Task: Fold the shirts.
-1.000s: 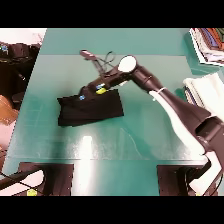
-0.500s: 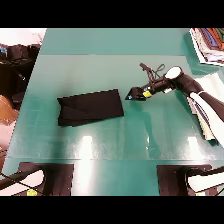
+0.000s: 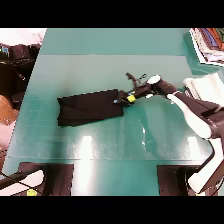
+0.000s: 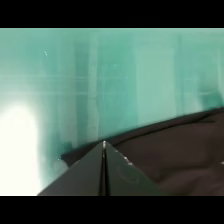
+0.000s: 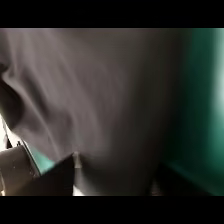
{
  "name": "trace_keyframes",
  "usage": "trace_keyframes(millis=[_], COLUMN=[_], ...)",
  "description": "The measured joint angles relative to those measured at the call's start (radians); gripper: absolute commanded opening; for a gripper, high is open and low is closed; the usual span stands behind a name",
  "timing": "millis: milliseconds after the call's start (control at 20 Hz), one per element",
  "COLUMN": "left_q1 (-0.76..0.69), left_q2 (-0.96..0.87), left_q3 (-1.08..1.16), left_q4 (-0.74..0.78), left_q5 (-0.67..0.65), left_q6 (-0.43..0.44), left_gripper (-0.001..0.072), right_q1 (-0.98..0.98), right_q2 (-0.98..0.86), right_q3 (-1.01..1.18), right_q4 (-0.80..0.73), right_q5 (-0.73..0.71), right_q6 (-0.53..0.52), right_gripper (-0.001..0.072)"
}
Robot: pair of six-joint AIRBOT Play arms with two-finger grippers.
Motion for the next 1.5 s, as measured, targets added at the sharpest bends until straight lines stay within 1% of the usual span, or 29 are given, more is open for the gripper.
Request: trace_keyframes(millis=[50, 250, 450, 600, 750, 950, 1150, 1250, 1400, 1500], left_q1=[0.000, -0.015, -0.108, -0.200, -0.277, -0.325, -0.338, -0.341, -0.343, -0.343], left_q2=[0.000, 0.000, 0.000, 0.000, 0.000, 0.000, 0.000, 0.000, 0.000, 0.000], left_q3=[0.000, 0.000, 0.000, 0.000, 0.000, 0.000, 0.000, 0.000, 0.000, 0.000], left_q4=[-0.006, -0.021, -0.026, -0.028, -0.030, -0.037, -0.053, -0.056, -0.060, -0.061], left_q5=[0.000, 0.001, 0.014, 0.027, 0.043, 0.064, 0.076, 0.079, 0.081, 0.082], left_q6=[0.000, 0.000, 0.000, 0.000, 0.000, 0.000, -0.005, -0.016, -0.023, -0.026], left_gripper=[0.0026, 0.0025, 0.0025, 0.0026, 0.0026, 0.0027, 0.0027, 0.0026, 0.0026, 0.0027], right_q1=[0.020, 0.060, -0.016, -0.147, -0.334, -0.610, -0.845, -0.920, -0.978, -0.992], right_q2=[-0.023, -0.054, 0.018, 0.127, 0.254, 0.393, 0.461, 0.473, 0.481, 0.484], right_q3=[0.035, 0.134, 0.167, 0.175, 0.177, 0.179, 0.179, 0.179, 0.204, 0.259], right_q4=[0.009, 0.048, 0.044, -0.039, -0.163, -0.299, -0.354, -0.364, -0.367, -0.367], right_q5=[-0.004, -0.016, -0.045, -0.051, -0.048, -0.030, -0.014, -0.009, -0.004, 0.003], right_q6=[0.003, -0.014, -0.021, 0.018, 0.082, 0.150, 0.173, 0.176, 0.174, 0.163], right_gripper=[0.0017, 0.0017, 0.0017, 0.0018, 0.0017, 0.0018, 0.0018, 0.0018, 0.0017, 0.0018])
